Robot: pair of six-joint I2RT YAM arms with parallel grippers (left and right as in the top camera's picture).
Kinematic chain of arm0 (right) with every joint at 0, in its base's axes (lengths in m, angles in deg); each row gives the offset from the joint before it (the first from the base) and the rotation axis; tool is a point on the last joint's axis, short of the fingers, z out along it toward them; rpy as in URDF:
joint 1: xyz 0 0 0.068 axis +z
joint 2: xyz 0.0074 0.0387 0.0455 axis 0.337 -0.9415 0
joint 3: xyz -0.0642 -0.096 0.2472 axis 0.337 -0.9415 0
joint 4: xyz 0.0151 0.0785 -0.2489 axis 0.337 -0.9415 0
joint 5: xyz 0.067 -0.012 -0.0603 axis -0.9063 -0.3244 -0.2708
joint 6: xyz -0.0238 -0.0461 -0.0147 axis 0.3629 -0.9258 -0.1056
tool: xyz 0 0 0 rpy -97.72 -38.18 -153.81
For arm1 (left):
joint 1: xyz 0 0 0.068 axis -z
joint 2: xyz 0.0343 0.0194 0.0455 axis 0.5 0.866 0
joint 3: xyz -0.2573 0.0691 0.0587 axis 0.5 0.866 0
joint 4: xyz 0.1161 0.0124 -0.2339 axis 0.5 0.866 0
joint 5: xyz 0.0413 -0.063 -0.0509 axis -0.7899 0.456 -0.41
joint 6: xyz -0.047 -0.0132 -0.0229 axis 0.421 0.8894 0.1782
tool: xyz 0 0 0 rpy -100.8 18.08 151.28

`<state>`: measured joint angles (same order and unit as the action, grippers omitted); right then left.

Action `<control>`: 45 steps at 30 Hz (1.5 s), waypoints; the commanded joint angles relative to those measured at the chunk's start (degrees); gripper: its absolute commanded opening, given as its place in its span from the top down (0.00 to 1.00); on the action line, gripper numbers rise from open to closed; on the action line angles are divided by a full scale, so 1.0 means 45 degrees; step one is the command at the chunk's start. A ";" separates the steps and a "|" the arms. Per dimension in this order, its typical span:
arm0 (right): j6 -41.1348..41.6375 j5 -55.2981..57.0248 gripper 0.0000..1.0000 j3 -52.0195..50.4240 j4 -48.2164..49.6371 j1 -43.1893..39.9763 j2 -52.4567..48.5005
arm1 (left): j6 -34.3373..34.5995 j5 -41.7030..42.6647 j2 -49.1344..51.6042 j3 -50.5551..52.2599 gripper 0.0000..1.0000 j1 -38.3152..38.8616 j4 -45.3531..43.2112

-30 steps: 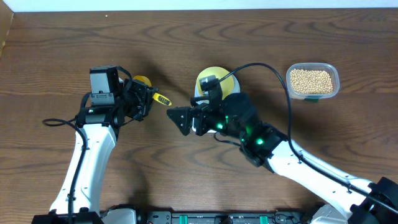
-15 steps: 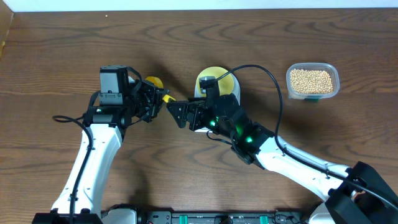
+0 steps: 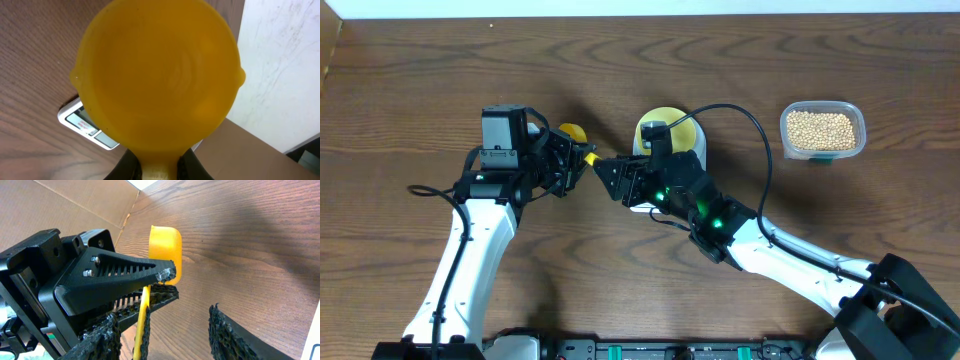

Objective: Scoop item into bowl and weigh 50g on scale
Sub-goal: 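Grasp the scoop handle with the right gripper from the left gripper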

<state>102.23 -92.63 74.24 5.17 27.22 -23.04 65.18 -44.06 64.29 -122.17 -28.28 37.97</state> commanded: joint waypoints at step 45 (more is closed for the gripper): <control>-0.0126 0.1239 0.99 0.0223 -0.0209 0.0092 -0.0121 | 0.0204 0.0860 0.0000 -0.0053 0.85 0.0588 -0.0049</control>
<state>102.60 -90.86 74.70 4.89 27.92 -23.04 65.96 -41.35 64.29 -122.17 -25.66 37.69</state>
